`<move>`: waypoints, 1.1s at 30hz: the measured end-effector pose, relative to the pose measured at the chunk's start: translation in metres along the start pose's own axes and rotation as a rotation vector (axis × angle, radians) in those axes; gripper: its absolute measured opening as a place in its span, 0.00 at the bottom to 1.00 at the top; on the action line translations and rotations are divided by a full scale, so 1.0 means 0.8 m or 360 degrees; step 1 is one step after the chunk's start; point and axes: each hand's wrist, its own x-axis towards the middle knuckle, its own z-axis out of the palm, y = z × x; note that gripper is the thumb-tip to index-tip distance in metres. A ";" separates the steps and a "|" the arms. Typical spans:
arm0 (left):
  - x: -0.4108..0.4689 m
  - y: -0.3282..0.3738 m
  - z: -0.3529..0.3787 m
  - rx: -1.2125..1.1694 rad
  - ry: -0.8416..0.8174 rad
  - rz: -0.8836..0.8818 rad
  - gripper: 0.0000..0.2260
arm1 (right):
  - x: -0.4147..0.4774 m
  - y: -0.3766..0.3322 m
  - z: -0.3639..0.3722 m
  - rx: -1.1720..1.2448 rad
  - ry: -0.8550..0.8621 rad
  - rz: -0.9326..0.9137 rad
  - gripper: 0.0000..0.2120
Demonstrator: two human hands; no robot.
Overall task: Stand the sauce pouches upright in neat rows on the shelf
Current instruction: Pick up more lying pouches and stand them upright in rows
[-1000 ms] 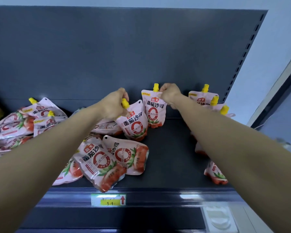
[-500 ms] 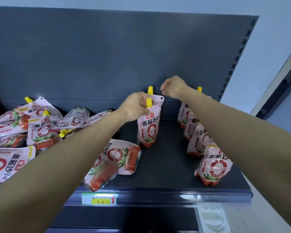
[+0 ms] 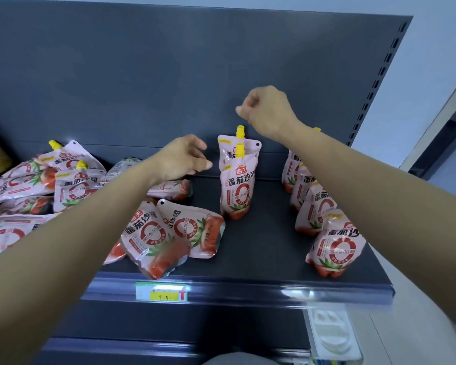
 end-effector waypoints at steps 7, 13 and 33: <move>-0.047 -0.052 -0.050 0.0713 0.0294 -0.0155 0.15 | -0.035 -0.057 0.076 -0.0126 -0.0551 -0.0273 0.05; -0.091 -0.101 -0.077 0.0852 0.0569 -0.0456 0.21 | -0.060 -0.052 0.164 -0.0134 -0.0939 -0.0291 0.08; -0.109 -0.129 -0.077 0.0136 0.0354 -0.0830 0.06 | -0.079 -0.040 0.224 -0.0154 -0.1174 -0.0010 0.09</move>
